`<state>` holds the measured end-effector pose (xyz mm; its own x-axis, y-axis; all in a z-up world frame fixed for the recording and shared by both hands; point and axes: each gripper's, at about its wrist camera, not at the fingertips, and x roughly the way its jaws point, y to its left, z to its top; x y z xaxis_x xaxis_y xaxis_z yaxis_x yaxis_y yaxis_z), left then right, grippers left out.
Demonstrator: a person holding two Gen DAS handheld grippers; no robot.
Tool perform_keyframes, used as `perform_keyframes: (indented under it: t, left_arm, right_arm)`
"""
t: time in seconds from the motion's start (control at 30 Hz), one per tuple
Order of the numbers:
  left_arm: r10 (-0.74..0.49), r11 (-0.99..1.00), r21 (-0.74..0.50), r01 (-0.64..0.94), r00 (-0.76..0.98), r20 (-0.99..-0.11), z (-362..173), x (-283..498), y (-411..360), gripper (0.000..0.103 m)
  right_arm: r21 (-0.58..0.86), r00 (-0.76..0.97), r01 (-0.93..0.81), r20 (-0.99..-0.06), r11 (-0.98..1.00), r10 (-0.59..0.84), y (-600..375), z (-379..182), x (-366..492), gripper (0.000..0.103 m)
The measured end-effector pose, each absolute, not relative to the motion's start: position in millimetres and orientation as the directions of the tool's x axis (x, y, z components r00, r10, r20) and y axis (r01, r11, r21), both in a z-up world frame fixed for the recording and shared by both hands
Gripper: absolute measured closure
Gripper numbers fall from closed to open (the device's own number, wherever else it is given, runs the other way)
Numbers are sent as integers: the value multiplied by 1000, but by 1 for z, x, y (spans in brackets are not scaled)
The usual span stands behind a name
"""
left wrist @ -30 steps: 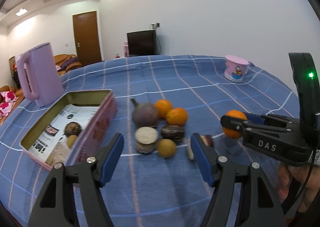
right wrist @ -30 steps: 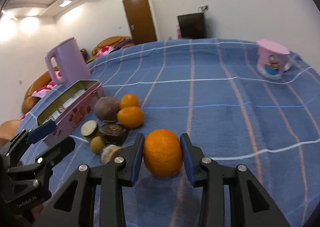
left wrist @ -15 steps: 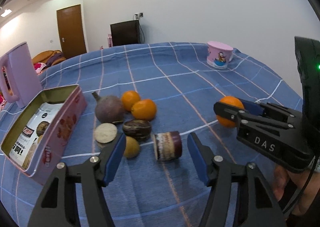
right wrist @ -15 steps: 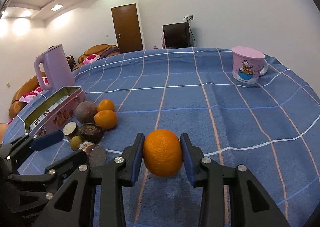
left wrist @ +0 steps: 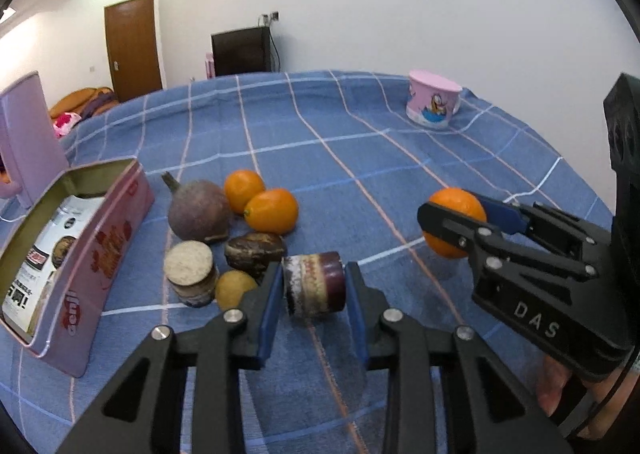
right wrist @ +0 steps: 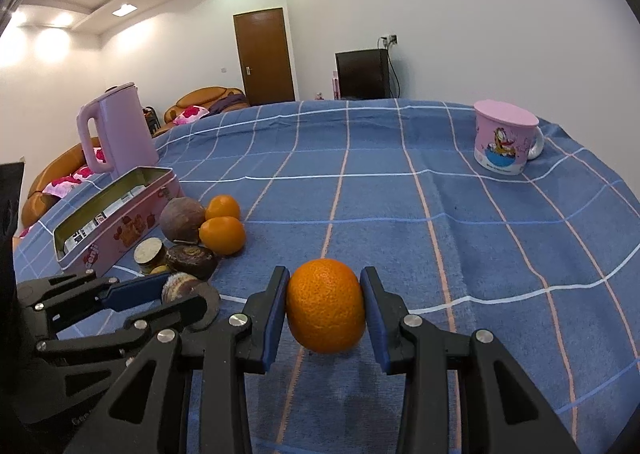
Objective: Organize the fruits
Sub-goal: 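Close left tool on the brown striped cylinder and lift it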
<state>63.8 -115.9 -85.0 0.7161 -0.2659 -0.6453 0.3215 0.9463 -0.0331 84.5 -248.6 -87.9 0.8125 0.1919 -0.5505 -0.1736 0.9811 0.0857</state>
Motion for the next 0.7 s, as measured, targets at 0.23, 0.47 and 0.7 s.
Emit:
perform_keyframes:
  t: [0.23, 0.47, 0.7]
  left_arm:
    - [-258, 953, -32, 302, 749, -610, -80, 59, -111, 70]
    - [-254, 955, -24, 295, 776, -578, -78, 54, -109, 70]
    - [-253, 957, -21, 290, 795, -551, -76, 49, -107, 70]
  right_arm:
    - [60, 838, -201, -506, 978, 203, -245, -84, 76, 65]
    - [52, 851, -216, -479, 975, 214, -243, -81, 71, 65]
    - [47, 860, -226, -459, 973, 222, -242, -80, 67, 65]
